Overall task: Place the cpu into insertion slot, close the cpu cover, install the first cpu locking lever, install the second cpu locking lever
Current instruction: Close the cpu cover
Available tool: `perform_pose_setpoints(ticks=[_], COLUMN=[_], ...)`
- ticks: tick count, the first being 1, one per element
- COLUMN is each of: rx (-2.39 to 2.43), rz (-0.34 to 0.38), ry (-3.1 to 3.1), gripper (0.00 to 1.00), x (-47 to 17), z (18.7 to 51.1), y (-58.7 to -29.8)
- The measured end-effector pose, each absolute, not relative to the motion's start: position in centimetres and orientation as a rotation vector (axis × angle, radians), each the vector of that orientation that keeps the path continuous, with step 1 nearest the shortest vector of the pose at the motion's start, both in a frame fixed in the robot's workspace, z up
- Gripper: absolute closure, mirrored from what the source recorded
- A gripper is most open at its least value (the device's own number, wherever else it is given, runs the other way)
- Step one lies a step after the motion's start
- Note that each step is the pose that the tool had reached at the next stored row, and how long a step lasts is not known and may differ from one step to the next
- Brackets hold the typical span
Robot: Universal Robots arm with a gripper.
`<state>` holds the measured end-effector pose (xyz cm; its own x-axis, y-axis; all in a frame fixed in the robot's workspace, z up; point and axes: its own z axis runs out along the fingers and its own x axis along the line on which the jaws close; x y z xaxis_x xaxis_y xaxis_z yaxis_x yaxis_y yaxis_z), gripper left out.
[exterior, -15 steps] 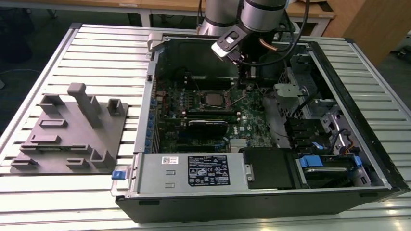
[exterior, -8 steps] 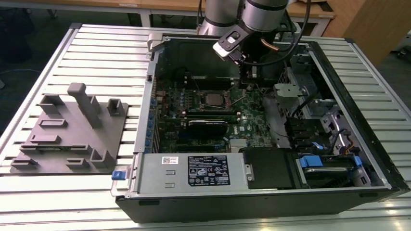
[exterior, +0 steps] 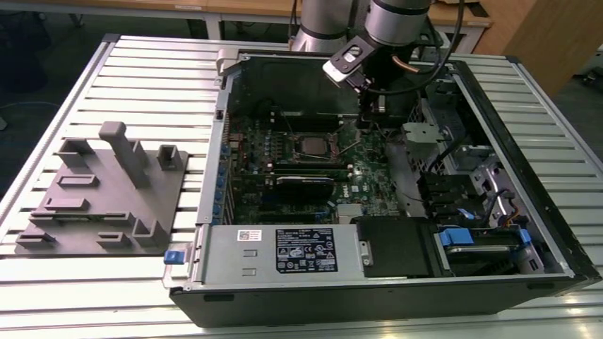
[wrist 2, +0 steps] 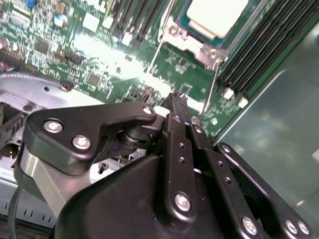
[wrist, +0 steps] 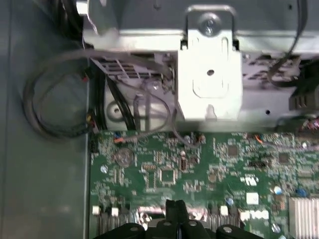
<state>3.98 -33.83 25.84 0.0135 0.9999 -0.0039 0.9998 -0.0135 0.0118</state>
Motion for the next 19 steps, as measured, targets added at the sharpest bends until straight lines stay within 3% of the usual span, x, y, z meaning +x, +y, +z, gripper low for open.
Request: perform_pose_setpoints(ticks=[19], rx=[2.22], rz=[-0.022], ry=[2.235], gripper=[0.89], x=[5.7], z=[24.5], y=[-33.7])
